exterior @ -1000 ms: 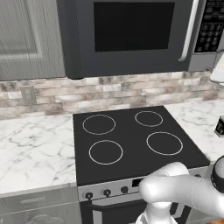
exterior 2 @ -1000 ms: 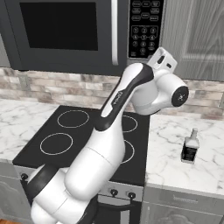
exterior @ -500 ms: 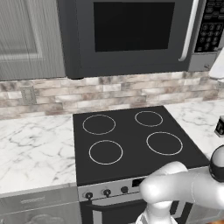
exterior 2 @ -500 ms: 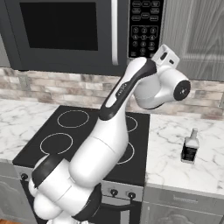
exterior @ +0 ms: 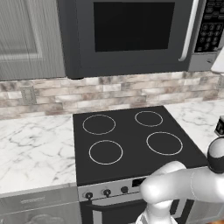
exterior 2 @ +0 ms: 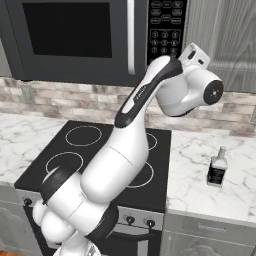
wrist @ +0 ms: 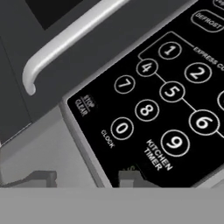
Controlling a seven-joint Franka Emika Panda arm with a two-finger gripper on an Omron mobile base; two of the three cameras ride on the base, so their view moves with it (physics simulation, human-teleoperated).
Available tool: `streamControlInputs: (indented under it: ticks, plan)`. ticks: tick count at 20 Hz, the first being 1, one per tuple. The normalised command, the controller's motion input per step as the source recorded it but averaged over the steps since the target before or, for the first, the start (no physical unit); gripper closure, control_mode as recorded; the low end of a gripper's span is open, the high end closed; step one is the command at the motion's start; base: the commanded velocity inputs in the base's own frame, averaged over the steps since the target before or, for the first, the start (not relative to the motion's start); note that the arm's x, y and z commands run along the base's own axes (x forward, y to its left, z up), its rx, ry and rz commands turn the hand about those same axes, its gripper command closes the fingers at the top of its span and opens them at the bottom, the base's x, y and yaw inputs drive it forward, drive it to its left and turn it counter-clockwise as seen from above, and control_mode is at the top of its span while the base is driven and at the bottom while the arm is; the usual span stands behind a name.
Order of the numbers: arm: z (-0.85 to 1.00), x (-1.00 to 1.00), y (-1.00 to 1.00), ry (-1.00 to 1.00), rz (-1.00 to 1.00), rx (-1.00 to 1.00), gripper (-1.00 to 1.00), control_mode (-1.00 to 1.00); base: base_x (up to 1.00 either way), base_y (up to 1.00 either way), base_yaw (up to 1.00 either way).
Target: Place the microwavable item in the microwave. Then, close the microwave door and press the start button.
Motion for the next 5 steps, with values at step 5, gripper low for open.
streamControlInputs:
  ticks: [5]
  plan:
    - [-0.35,0.21,0.07,0.02,0.0,0.0,-1.0,-1.0,0.0,0.0,0.0]
